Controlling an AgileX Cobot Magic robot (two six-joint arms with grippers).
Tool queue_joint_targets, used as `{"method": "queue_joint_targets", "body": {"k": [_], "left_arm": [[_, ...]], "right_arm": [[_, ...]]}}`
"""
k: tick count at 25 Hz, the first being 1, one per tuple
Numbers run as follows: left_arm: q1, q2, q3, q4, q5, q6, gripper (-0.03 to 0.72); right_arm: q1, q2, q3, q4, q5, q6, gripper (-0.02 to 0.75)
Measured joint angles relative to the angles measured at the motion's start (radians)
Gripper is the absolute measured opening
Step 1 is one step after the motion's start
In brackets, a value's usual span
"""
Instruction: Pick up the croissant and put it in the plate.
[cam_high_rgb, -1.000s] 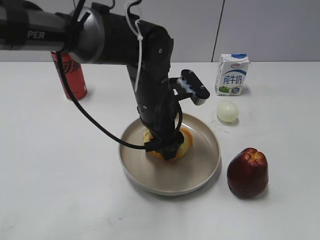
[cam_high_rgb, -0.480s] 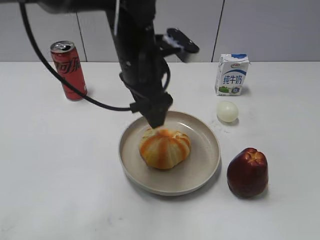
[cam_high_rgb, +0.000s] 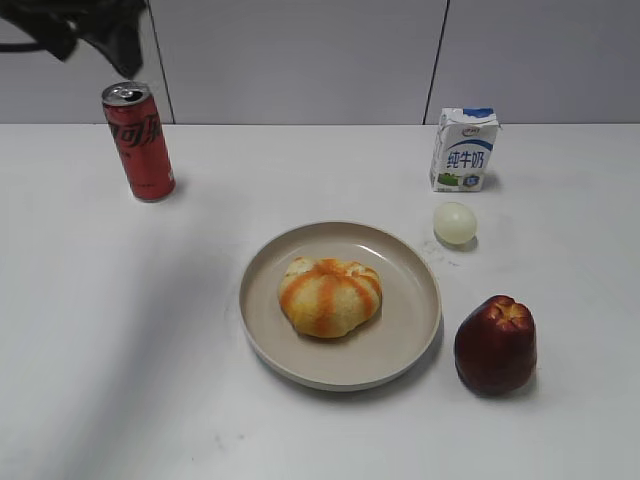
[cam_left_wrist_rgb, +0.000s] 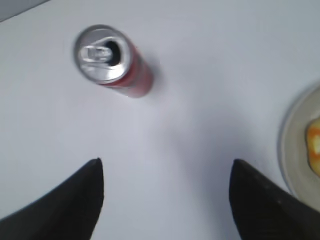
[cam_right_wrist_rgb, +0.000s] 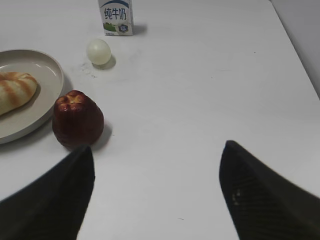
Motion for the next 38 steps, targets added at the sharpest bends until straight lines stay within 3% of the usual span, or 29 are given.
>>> {"method": "queue_joint_targets", "body": {"k": [5,11,15,22,28,38], "left_arm": [[0.147,-0.116,0.121,0.033,-0.001,-0.025,0.590],[0.306,-0.309,0.420,0.045,0.002,-0.034,0.590],[0.369,-0.484,0.628,0.052,0.003,-0.035,0.590],[0.383,-0.815,0.997,0.034,-0.015,-0.035,0.590],[0.383,-1.115,1.227,0.006,-0.020,-0.035,0.590],[0.383,-1.602,1.289,-0.027,-0.123,-0.036,0.589]], "right_arm": [[0.000,0.000,0.000,0.000,0.000,0.000,0.588],[0.000,0.000,0.000,0.000,0.000,0.000,0.588],[0.000,0.000,0.000,0.000,0.000,0.000,0.588],[0.000,0.000,0.000,0.000,0.000,0.000,0.588],[0.000,0.000,0.000,0.000,0.000,0.000,0.588],[0.000,0.000,0.000,0.000,-0.001,0.000,0.588]]}}
